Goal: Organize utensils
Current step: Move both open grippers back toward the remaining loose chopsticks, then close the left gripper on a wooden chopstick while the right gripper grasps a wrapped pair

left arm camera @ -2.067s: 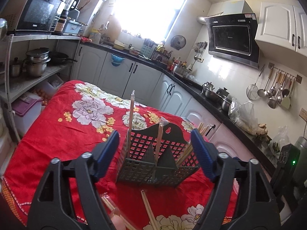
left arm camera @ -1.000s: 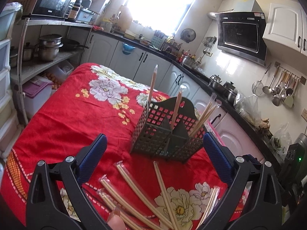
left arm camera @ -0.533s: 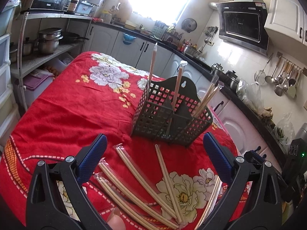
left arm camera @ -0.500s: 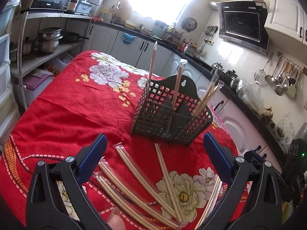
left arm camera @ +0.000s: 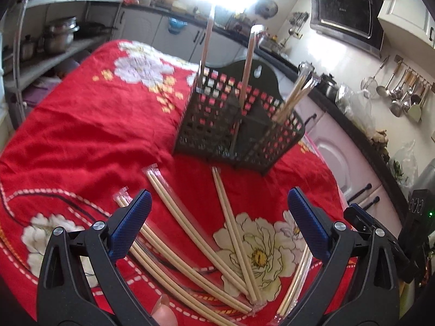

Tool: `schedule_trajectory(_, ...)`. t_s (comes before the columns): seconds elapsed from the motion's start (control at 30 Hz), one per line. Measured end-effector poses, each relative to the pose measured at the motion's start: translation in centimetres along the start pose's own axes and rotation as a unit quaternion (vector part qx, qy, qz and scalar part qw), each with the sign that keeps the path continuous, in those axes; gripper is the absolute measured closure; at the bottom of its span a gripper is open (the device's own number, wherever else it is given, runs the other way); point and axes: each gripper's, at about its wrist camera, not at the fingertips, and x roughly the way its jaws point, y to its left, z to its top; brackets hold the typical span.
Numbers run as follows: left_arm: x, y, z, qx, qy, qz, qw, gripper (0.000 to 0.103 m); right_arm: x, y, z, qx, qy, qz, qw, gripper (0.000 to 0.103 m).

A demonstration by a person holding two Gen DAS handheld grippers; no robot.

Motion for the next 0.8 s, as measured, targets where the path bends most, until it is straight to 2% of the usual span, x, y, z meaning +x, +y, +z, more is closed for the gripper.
schedule_trajectory(0.1,1.1,0.4,-0.6,-0.015,0.021,-0.007,0.9997,0.011,0.3,-0.5,-0.6,0.004,0.011,-0.003,1.0,0.024)
schedule_trajectory(0.27,2.6,1.1,-1.2,-0.03,0.044,-0.008,0.9985,0.029,0.9,-1.6,-1.6,0.014,0.032,-0.013,0.999,0.026)
schedule_trajectory(0.33,3.1,1.4,-1.4,-0.035,0.051,-0.002,0.9981,0.038,1.2,-2.0,-2.0,0.018,0.041,-0.015,0.999,0.038)
schedule_trajectory(0.47,3.8,2.1,-1.4,-0.043,0.063,0.014,0.997,0.051,2.2,-3.4,-2.5,0.045,0.064,-0.024,0.997,0.052)
schedule_trajectory(0.53,3.9,2.5,-1.4,-0.047,0.064,0.026,0.9965,0.052,2.7,-4.3,-2.8,0.065,0.077,-0.026,0.995,0.059)
schedule_trajectory(0.7,4.3,3.5,-1.1,-0.064,0.072,0.039,0.9945,0.052,3.8,-5.9,-3.1,0.105,0.098,-0.009,0.99,0.062)
schedule_trajectory(0.8,4.7,3.9,-0.9,-0.073,0.074,0.041,0.9937,0.052,4.5,-6.7,-3.4,0.13,0.108,0.016,0.985,0.062)
